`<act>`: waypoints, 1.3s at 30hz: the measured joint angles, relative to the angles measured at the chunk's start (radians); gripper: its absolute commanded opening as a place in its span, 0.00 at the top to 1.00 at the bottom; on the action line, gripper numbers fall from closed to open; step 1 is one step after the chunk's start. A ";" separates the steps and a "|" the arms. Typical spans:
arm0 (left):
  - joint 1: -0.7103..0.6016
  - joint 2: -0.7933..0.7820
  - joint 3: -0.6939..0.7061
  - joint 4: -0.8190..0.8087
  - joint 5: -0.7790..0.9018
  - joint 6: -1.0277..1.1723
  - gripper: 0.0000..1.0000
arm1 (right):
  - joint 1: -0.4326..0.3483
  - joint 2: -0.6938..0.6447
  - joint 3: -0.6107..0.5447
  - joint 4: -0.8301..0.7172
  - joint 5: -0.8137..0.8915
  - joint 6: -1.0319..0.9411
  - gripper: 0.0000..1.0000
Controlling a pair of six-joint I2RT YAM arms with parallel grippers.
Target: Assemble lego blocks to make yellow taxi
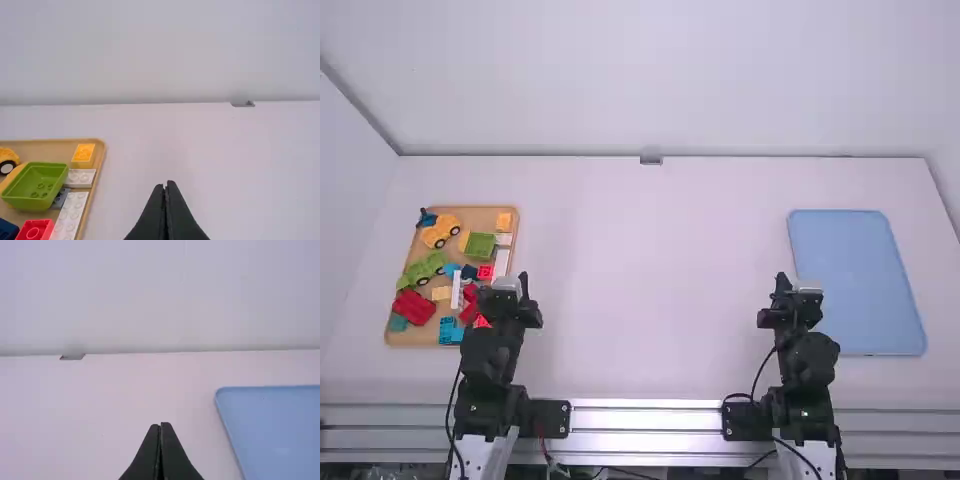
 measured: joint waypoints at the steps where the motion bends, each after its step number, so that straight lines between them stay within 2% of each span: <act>1: 0.000 0.000 0.000 0.000 0.000 0.000 0.99 | 0.000 0.000 0.000 0.001 -0.003 -0.005 1.00; 9: 0.000 0.009 0.000 0.011 0.000 0.000 0.96 | 0.000 0.012 0.000 0.005 -0.007 -0.007 0.98; 17: 0.000 0.095 0.029 0.014 0.000 0.001 0.87 | 0.000 0.074 0.011 0.013 -0.027 -0.012 0.93; 24: -0.002 0.225 0.139 0.014 0.000 0.001 0.77 | 0.016 0.159 0.081 0.006 -0.050 -0.045 0.88; 39: -0.003 0.572 0.366 0.023 0.004 0.046 0.48 | 0.089 0.428 0.271 -0.002 -0.130 -0.147 0.71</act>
